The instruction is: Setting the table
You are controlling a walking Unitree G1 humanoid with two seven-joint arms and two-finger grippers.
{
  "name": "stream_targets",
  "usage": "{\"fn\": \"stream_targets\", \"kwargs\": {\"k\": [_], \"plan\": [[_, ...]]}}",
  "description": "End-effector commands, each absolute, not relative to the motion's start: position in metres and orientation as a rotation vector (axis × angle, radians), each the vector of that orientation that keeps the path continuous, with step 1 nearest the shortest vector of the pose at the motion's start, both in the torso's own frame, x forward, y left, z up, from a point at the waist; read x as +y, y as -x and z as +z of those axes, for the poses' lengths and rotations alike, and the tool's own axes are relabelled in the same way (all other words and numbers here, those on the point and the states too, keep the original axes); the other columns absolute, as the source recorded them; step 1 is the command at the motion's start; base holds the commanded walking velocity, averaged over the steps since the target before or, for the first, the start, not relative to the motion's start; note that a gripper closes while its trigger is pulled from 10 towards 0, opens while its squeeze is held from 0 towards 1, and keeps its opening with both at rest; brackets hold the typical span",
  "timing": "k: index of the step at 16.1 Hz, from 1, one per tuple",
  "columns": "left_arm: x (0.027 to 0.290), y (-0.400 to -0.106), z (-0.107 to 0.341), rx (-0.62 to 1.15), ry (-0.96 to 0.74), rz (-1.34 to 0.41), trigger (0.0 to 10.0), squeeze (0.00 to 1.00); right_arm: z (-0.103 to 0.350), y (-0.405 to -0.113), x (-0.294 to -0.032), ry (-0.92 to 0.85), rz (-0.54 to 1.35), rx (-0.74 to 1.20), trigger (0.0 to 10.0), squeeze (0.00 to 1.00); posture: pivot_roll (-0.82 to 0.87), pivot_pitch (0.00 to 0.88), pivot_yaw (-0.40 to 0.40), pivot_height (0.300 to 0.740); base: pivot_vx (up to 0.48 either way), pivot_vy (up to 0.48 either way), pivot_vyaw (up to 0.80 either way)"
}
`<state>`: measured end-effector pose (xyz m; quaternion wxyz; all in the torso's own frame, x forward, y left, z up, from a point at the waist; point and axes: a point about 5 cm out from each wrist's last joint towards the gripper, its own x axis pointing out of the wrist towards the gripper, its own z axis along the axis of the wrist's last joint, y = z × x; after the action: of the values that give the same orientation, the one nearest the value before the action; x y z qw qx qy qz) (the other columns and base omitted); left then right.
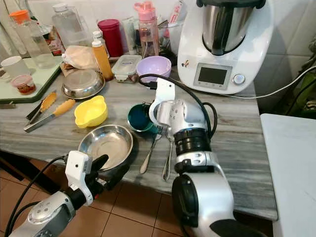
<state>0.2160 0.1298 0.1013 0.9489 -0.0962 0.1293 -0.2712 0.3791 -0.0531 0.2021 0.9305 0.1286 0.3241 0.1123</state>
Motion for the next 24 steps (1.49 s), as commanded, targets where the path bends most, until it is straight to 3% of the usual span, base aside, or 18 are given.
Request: {"fn": "stream_targets", "kwargs": {"k": [1, 11, 15, 23, 24], "plan": [[0.132, -0.216, 0.098, 0.288, 0.179, -0.547, 10.0, 0.0, 0.21, -0.381, -0.048, -0.267, 0.242, 0.646, 10.0, 1.0, -0.11, 0.037, 0.076, 0.74, 0.0, 0.0, 0.0], [0.131, -0.213, 0.098, 0.294, 0.176, -0.549, 10.0, 0.0, 0.215, -0.398, -0.044, -0.266, 0.239, 0.573, 10.0, 1.0, -0.1, 0.039, 0.076, 0.74, 0.0, 0.0, 0.0], [0.131, -0.21, 0.1, 0.296, 0.176, -0.544, 10.0, 0.0, 0.225, -0.404, -0.041, -0.262, 0.25, 0.524, 10.0, 0.91, -0.09, 0.045, 0.072, 0.74, 0.0, 0.0, 0.0], [0.13, -0.209, 0.101, 0.298, 0.176, -0.539, 10.0, 0.0, 0.23, -0.405, -0.031, -0.255, 0.281, 0.499, 10.0, 0.87, -0.08, 0.048, 0.065, 0.74, 0.0, 0.0, 0.0], [0.13, -0.209, 0.101, 0.297, 0.177, -0.536, 10.0, 0.0, 0.23, -0.404, -0.03, -0.255, 0.295, 0.494, 10.0, 0.81, -0.08, 0.048, 0.065, 0.74, 0.0, 0.0, 0.0]]}}
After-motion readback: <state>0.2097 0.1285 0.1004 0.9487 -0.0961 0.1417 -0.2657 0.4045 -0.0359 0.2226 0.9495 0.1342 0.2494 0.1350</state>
